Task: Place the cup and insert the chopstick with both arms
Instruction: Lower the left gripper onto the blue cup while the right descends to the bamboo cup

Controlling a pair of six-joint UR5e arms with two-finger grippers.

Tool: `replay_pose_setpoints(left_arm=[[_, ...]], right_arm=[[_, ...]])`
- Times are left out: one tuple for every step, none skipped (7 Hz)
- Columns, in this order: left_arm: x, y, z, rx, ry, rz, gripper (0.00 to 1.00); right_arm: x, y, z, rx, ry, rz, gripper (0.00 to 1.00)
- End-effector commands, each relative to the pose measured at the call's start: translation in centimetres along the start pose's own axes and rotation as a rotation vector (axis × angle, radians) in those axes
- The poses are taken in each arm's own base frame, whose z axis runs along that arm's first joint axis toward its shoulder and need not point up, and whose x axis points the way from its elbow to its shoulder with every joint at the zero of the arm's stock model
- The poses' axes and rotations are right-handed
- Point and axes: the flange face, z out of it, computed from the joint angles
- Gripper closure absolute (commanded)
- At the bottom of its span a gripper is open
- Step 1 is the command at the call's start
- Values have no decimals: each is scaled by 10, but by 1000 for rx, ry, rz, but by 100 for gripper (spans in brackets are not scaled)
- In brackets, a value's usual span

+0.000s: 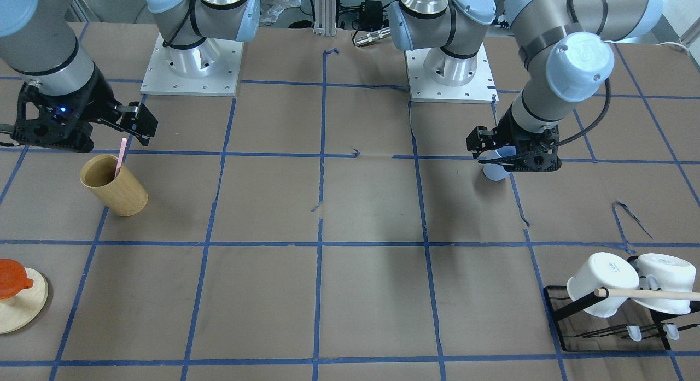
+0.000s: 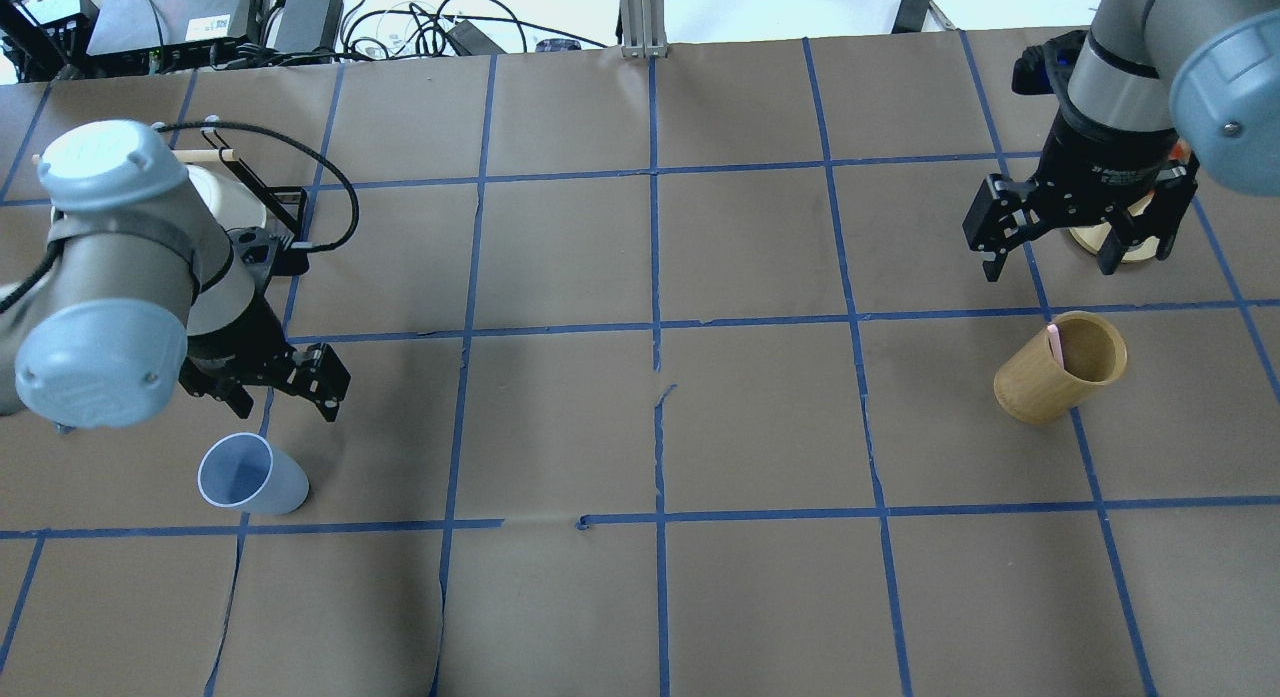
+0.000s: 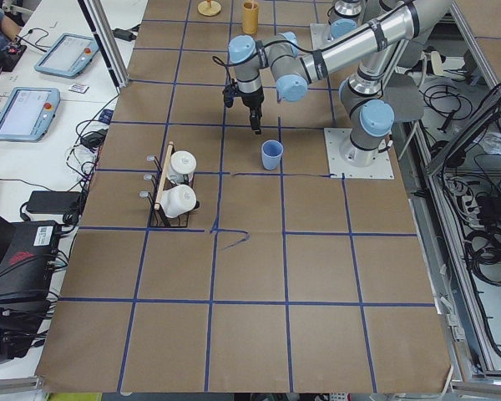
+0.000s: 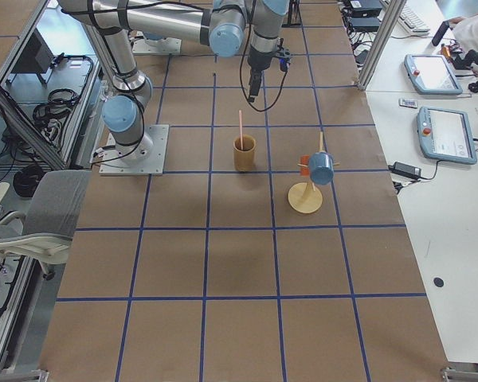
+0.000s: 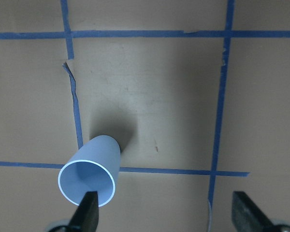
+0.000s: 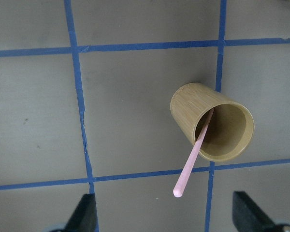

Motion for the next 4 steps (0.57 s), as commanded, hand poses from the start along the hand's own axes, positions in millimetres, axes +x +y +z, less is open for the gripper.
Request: replay_pose_setpoints(left_arm=[[-25,19,39,-19,-4,29,8],[-26,22,45,-33,1,8,9],[-25,24,49,-39,5,-47,30],[-25,23,48,-36,4,-69,99]], right_arm=[[6,5,20,-50,47,7,0],[7,9,32,-69,83,-2,0],[8,11,40,-91,90,-113,0],[9,7,38,-58,85,-259,0]])
